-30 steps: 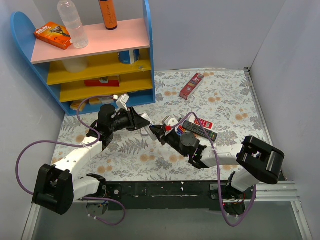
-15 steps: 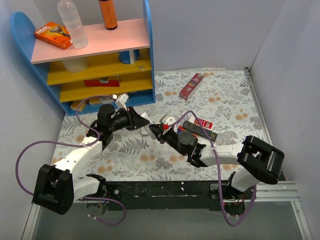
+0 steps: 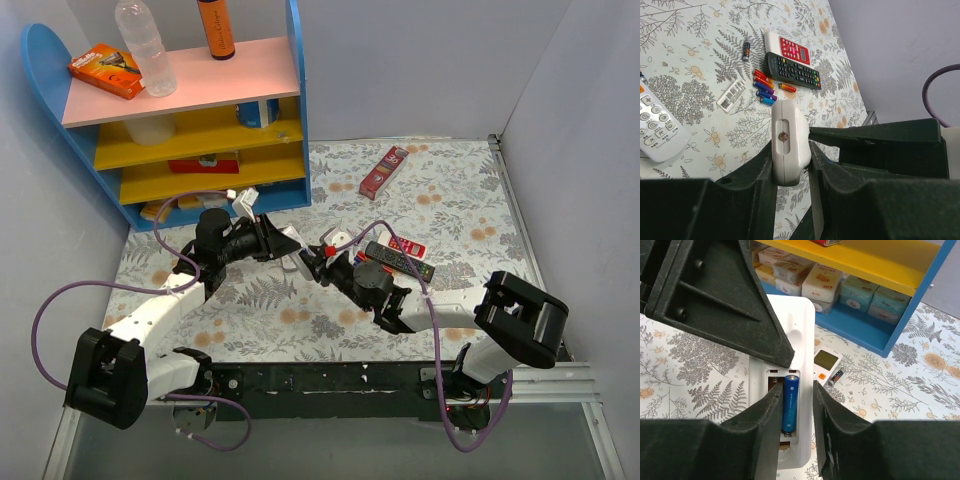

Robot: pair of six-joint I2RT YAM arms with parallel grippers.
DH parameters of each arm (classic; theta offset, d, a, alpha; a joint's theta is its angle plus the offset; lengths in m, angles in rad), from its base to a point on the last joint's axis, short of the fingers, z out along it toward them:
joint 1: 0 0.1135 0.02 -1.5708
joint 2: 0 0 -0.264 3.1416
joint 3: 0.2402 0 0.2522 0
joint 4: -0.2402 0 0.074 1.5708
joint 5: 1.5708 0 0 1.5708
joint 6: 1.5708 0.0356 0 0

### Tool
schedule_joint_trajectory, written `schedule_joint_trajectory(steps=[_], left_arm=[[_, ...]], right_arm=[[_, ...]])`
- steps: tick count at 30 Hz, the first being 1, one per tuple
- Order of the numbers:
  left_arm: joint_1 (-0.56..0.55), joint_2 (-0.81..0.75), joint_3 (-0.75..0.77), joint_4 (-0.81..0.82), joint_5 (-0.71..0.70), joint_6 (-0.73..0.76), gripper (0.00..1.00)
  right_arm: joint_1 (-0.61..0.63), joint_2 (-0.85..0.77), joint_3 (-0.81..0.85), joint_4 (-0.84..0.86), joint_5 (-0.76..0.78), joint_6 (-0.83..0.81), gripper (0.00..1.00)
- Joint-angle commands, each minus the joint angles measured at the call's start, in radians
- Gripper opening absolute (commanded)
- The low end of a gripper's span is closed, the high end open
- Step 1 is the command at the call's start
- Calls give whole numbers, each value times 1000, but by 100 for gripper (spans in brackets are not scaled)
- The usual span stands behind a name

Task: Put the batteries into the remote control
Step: Load the battery into the remote control.

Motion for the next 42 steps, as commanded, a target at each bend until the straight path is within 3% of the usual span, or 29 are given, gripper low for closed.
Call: schedule_joint_trajectory(steps=[1,24,42], left_arm=[[-12,-36,30,24,123,-18,0],[-12,-11,38,-1,115,-17,0],[-12,5,44,-39,68,-14,0]], right_arm=[[-24,10,12,-106,121,-7,37],[-24,-90,63,-230,-26,23,54],[-24,-131,136,-379,-66,96,58]])
